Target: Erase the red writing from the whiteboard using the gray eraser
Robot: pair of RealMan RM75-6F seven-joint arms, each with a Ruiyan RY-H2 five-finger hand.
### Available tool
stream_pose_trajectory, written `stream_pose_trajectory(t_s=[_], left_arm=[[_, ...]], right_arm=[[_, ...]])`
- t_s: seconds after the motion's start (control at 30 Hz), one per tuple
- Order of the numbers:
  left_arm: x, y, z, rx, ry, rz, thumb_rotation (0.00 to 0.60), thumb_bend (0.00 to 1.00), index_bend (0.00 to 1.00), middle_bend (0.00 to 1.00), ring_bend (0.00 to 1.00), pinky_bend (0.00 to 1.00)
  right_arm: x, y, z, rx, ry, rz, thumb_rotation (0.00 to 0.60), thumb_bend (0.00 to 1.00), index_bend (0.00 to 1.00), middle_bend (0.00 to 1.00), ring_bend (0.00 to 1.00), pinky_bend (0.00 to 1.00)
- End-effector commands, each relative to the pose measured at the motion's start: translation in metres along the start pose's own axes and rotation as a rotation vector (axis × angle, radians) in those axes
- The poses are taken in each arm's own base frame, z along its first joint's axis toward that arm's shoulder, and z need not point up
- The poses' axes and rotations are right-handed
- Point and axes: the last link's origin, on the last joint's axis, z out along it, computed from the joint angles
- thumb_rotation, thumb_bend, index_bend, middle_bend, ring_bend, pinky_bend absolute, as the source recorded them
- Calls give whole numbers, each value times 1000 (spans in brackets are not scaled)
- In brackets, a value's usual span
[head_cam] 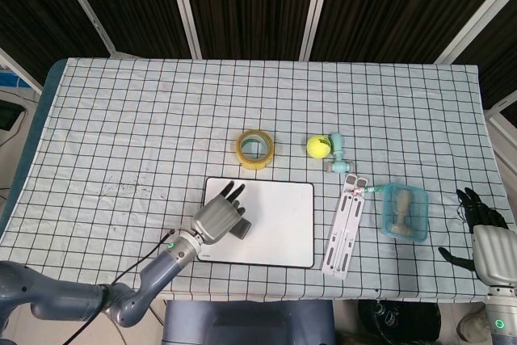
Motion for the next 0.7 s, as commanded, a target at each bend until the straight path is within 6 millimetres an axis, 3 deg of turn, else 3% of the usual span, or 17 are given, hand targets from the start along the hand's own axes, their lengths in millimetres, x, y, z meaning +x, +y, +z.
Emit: stream_pose_trajectory(t_s=[0.03,0.23,0.43,0.7], left_arm=[[1,-10,6,33,-1,-14,600,360,446,502,0,108],[10,-36,8,109,26,-30,600,360,446,502,0,106],[17,-65,-6,167,38,-43,600,360,445,501,0,105],[-2,-103,-38,237,-66,-17,600,360,444,500,0,105]], right_arm=[[0,0,0,0,0,0,600,92,43,90,192,225],[0,0,0,2,-1,1,600,92,42,90,192,225],[0,-1,0,3,-3,1,600,93,43,90,192,225],[-1,-1,-1,3,-4,-1,600,93,43,90,192,225]])
